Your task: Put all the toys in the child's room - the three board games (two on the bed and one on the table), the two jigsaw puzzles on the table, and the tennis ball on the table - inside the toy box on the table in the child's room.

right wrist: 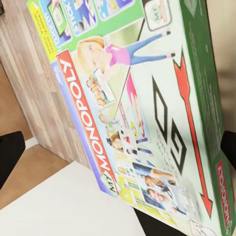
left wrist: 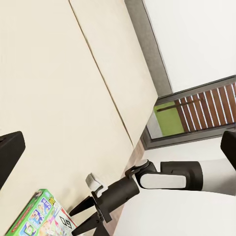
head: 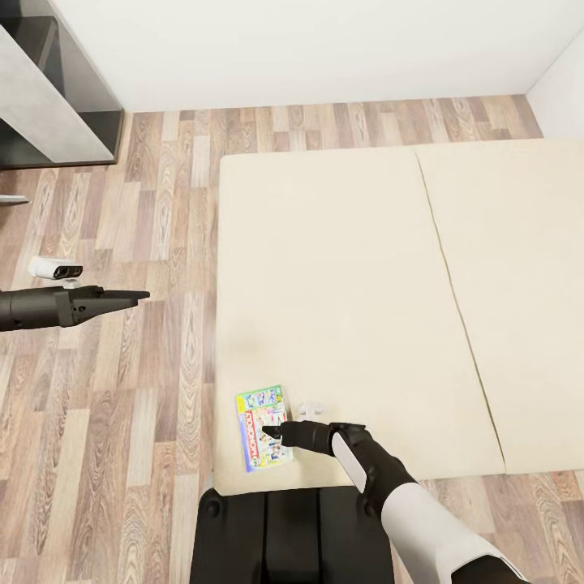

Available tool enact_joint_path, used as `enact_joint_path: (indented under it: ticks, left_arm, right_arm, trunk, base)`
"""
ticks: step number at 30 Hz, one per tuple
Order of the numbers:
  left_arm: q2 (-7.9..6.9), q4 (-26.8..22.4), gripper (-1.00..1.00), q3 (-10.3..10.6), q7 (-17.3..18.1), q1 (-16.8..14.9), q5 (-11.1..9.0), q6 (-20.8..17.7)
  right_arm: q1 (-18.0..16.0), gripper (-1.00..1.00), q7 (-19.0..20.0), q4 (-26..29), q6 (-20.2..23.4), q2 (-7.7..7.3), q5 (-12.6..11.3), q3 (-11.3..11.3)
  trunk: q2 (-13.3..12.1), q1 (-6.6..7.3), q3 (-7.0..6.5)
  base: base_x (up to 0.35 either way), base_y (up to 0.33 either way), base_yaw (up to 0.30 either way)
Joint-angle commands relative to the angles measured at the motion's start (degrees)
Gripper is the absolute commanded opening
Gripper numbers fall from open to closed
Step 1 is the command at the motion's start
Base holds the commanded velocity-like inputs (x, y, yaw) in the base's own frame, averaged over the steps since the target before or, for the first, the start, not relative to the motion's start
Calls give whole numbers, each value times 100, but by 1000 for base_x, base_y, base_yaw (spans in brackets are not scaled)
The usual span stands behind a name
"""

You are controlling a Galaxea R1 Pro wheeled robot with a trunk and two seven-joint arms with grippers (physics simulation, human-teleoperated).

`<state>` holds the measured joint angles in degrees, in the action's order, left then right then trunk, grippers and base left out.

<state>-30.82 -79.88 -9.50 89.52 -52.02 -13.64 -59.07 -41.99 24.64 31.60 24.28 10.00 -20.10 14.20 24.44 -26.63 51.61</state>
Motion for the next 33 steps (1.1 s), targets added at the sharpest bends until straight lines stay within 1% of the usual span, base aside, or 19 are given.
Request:
enact_joint_path:
  ticks: [1,23,33]
  left_arm:
    - [-3,-1,100,1,22,-1,2,-61]
    - [-3,-1,100,1,22,-1,2,-61]
    - [-3,-1,100,1,22,-1,2,-61]
  right_arm:
    - [-2,100,-3,6,33,0,-30,4]
    - [-2,100,-3,4,33,0,-29,4]
    - [-2,100,-3,5,27,0,-29,4]
  trunk:
    - [8,-3,6]
    - [8,-3,6]
    - [8,-3,6]
  base:
    - [0,0,0]
    - [-4,14,0]
    - [-18,21,44]
